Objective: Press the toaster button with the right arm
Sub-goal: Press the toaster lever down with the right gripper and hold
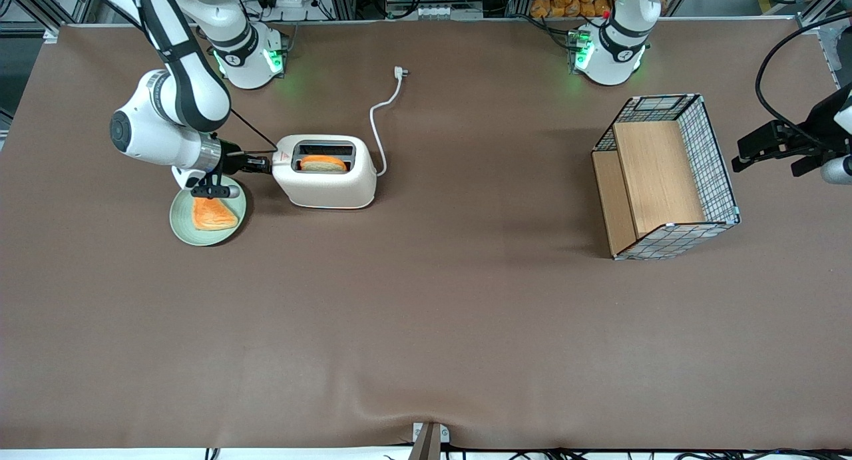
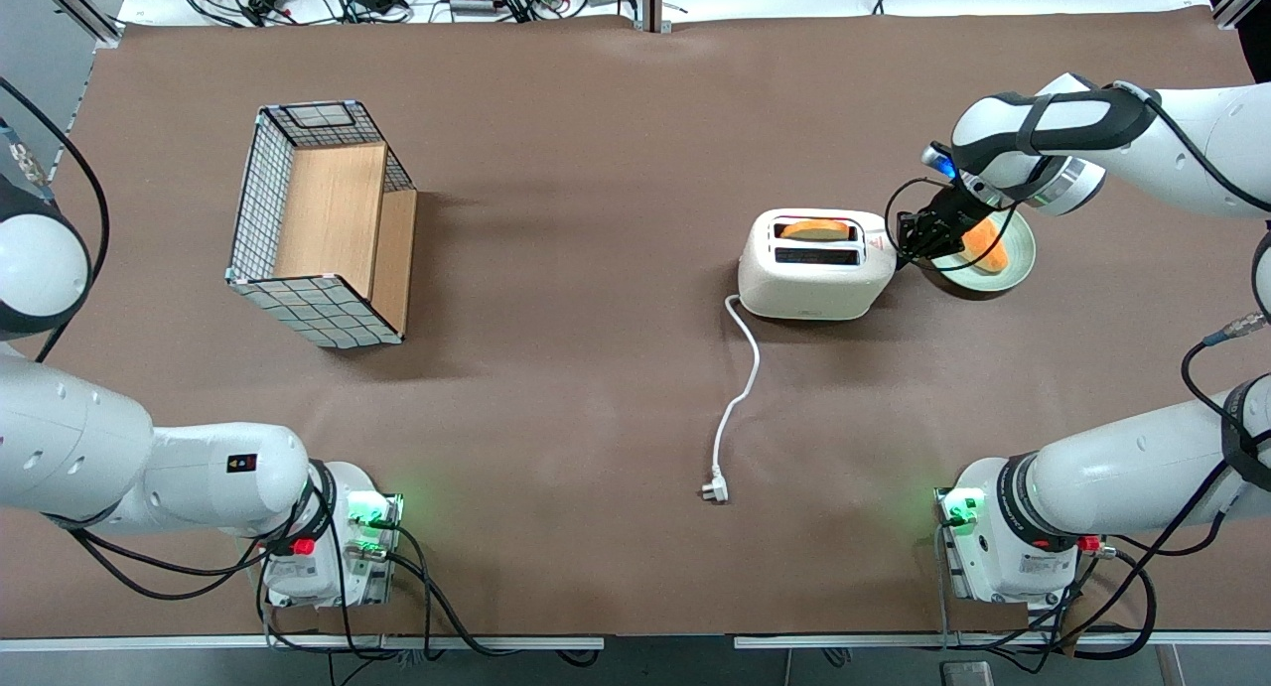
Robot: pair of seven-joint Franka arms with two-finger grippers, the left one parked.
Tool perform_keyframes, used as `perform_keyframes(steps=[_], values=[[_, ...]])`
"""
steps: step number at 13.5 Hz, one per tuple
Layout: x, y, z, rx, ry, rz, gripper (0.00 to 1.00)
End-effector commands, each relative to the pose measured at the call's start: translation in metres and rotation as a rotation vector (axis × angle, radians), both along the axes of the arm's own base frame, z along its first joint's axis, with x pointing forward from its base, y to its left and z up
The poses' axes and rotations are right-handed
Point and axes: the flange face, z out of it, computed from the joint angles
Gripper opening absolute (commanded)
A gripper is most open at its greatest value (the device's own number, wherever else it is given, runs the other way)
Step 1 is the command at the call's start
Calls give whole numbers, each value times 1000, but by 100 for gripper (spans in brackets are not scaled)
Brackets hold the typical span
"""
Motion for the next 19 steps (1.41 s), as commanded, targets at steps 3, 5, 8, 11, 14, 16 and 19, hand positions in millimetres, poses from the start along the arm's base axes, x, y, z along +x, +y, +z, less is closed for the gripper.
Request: perform_keyframes(steps=[3, 5, 8, 11, 14, 16, 19], values=[[-11, 4, -38, -27, -42, 55, 0], [-11, 4, -38, -26, -42, 55, 0], [-10, 5, -36, -20, -37, 57, 0], [-9, 10, -25, 12, -16, 69, 0], [-8, 12, -13, 28, -16, 64, 0], [-4, 13, -3, 51, -7, 70, 0], [1, 11, 11, 78, -1, 73, 0]])
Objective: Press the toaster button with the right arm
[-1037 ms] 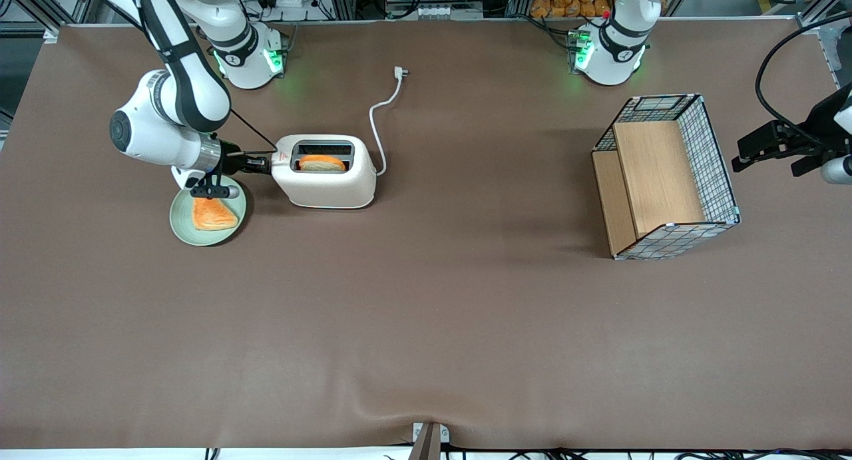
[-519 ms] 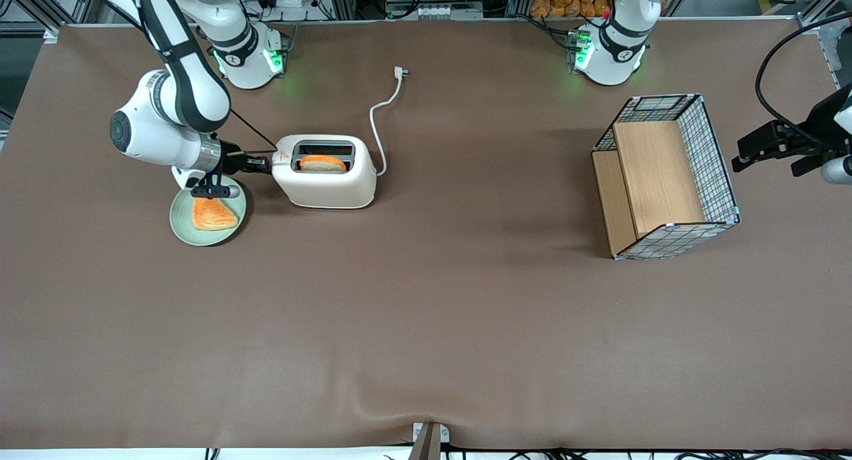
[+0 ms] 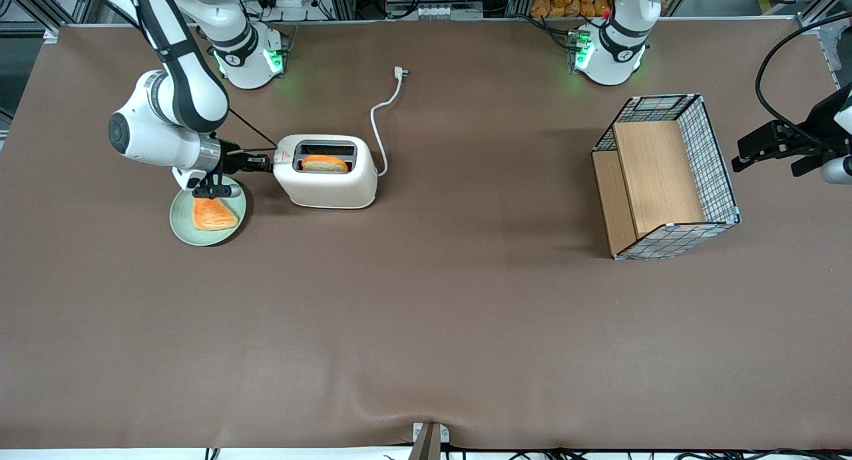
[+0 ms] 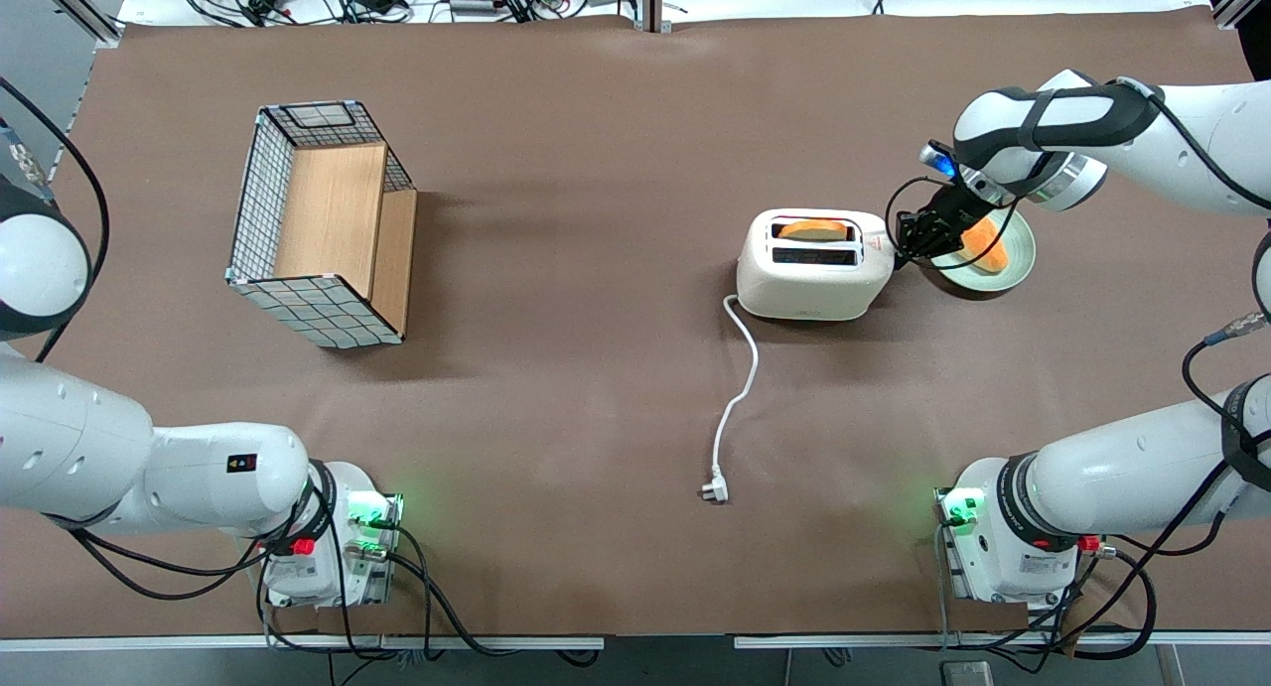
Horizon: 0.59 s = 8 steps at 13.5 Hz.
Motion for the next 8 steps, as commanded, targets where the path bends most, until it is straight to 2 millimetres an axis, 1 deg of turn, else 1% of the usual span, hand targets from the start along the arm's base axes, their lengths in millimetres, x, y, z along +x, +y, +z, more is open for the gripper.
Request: perform_keyframes(steps=[1, 3, 6, 8], values=[[2, 7, 11, 51, -13, 24, 0], [6, 6, 23, 64, -13, 36, 0], [20, -6, 43, 62, -1, 45, 0], [33, -13, 71, 13, 23, 64, 0]])
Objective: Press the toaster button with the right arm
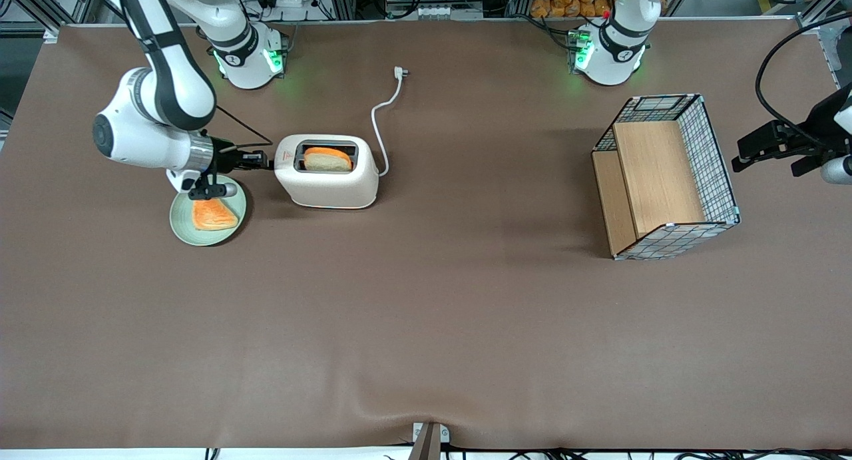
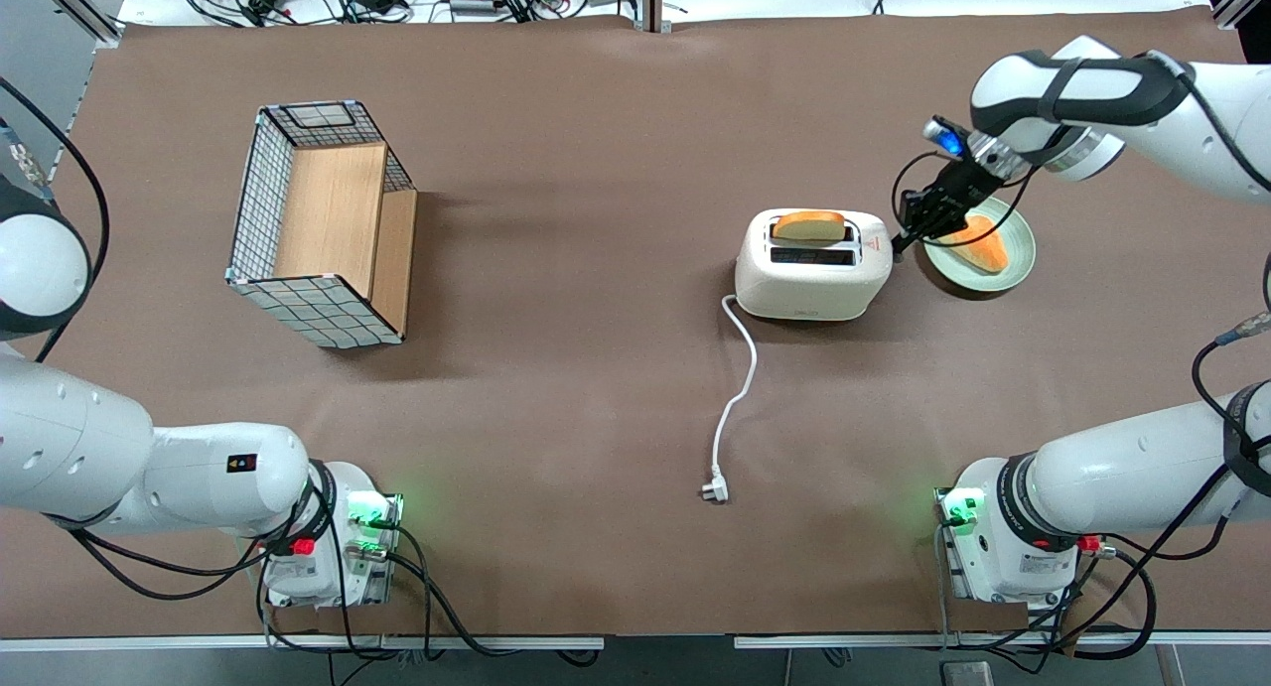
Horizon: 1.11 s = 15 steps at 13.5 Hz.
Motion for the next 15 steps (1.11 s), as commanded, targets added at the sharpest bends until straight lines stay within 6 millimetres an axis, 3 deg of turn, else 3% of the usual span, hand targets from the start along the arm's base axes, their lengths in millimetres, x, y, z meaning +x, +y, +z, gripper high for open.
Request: perform_keyframes(steps=[1, 3, 4, 5, 6, 14, 15], values=[[18, -9, 44, -50, 24, 15, 0], [34, -10, 83, -97, 43, 31, 4], [45, -12, 109, -143, 49, 34, 19], [54, -14, 132, -190, 47, 34, 71], [63, -15, 156, -224, 31, 30, 100], [120, -50, 303, -426, -130, 72, 100], [131, -54, 313, -463, -126, 76, 100]])
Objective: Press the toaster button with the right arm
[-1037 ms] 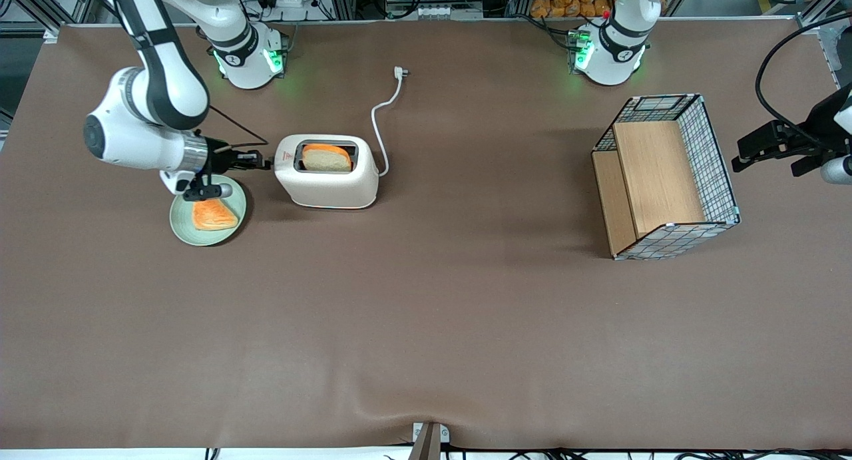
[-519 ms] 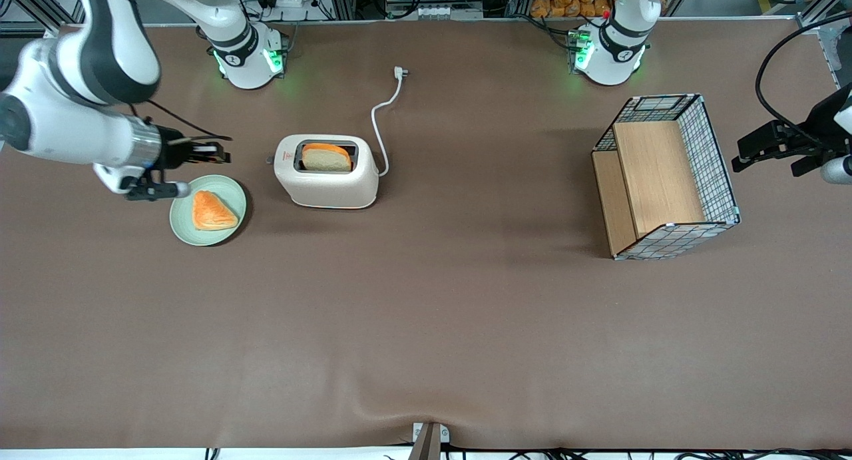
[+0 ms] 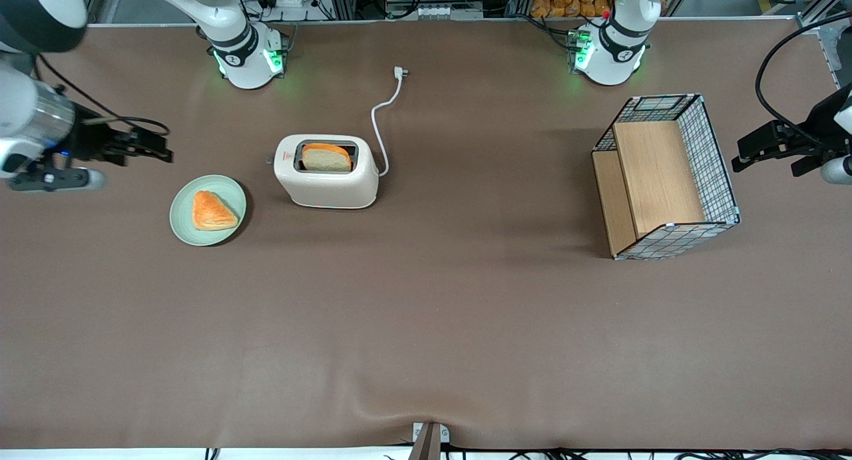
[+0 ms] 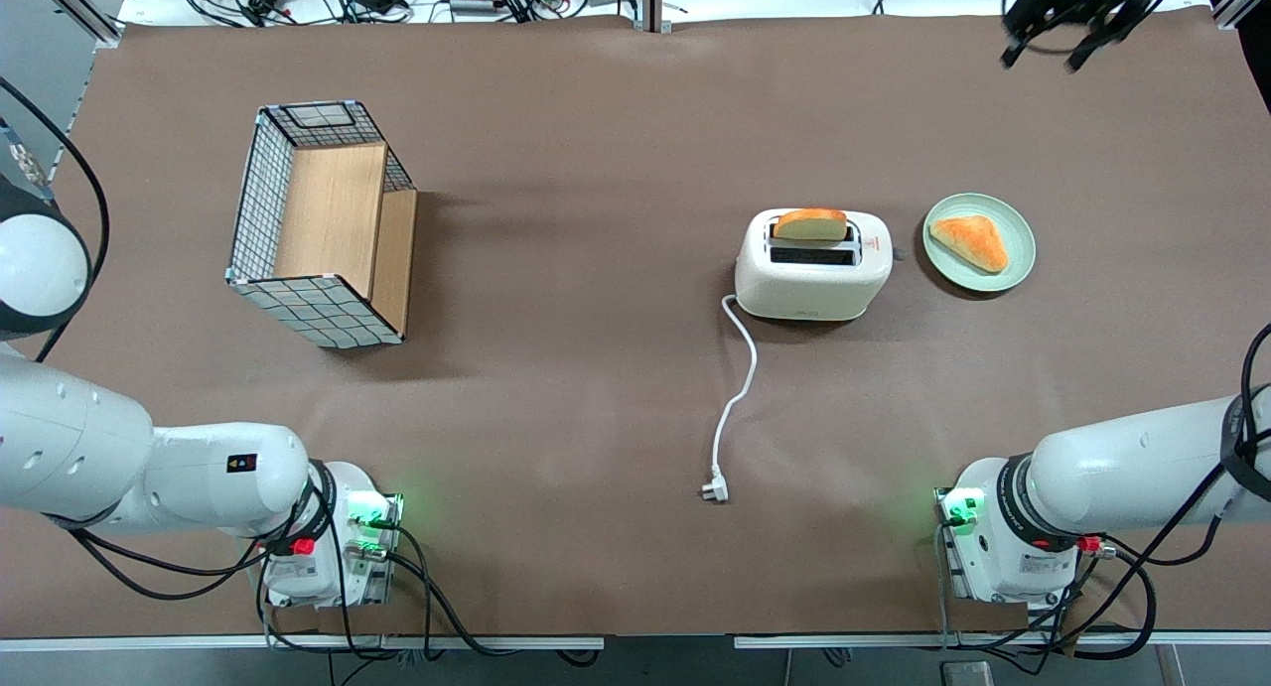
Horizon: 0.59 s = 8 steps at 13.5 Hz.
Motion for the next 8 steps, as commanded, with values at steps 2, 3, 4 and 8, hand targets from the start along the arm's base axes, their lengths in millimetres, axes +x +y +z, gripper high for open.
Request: perform_keyframes(steps=[2, 3, 4, 8], values=[[35, -9, 34, -138, -31, -2, 100], [36, -12, 40, -144, -61, -9, 100], [35, -16, 48, -139, -81, -8, 100], [9, -24, 89, -110, -187, -35, 100]])
